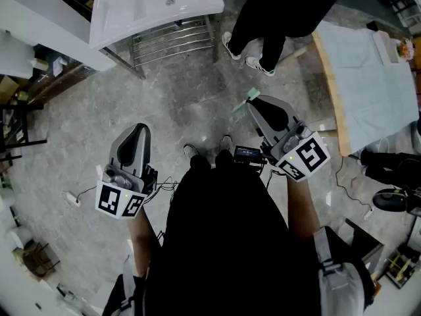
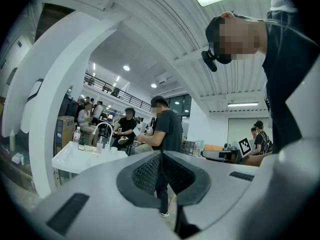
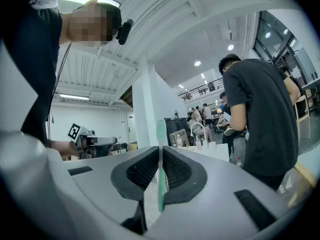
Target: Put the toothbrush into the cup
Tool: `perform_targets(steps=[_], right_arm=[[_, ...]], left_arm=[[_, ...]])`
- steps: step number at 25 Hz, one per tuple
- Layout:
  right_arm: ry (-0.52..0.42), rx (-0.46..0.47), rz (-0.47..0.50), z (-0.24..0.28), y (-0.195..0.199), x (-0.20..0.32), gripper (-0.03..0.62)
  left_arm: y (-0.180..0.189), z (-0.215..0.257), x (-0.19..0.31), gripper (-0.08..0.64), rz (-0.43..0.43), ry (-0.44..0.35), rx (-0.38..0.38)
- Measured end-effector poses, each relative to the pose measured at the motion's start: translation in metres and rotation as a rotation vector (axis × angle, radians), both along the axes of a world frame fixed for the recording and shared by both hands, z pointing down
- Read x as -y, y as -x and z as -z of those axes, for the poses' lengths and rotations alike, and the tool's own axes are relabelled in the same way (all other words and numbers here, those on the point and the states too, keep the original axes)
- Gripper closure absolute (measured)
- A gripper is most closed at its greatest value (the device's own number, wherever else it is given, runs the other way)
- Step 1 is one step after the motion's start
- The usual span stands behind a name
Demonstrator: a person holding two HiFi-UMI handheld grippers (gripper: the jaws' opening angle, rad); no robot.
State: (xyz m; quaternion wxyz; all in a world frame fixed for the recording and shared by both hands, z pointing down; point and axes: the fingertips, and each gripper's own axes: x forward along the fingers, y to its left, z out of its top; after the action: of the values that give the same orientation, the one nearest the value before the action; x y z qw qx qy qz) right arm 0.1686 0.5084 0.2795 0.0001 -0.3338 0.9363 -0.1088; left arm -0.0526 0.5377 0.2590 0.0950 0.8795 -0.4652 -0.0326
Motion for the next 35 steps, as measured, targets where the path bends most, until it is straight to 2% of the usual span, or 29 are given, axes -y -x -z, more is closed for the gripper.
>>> perform_targets(steps=[8,13,26,35], right_arm=[[-0.041,-0.026,-0.039,0.002,-0.01,0.003,0.555],[-0.041,0.01,-0.054,0.004,-0.024,0.006,0.555],[-0.007,0.01,-0.034,-0.021,-0.076,0.016,0.555],[0.021,0.001,-0.048,-0.029,-0.073,0.041,0.555]], left_arm=[[-0.009,0.002,-0.001,0.55,-0.002,0.004,-0.002],[-0.022,0.002,0.002,0.55,-0.003,0.01,-0.002],[-0.083,-0.009,0.013,0.549,0.018,0.027,0.022],[-0.076,-0.018,0.038,0.549,0.013,0.046,0.021]])
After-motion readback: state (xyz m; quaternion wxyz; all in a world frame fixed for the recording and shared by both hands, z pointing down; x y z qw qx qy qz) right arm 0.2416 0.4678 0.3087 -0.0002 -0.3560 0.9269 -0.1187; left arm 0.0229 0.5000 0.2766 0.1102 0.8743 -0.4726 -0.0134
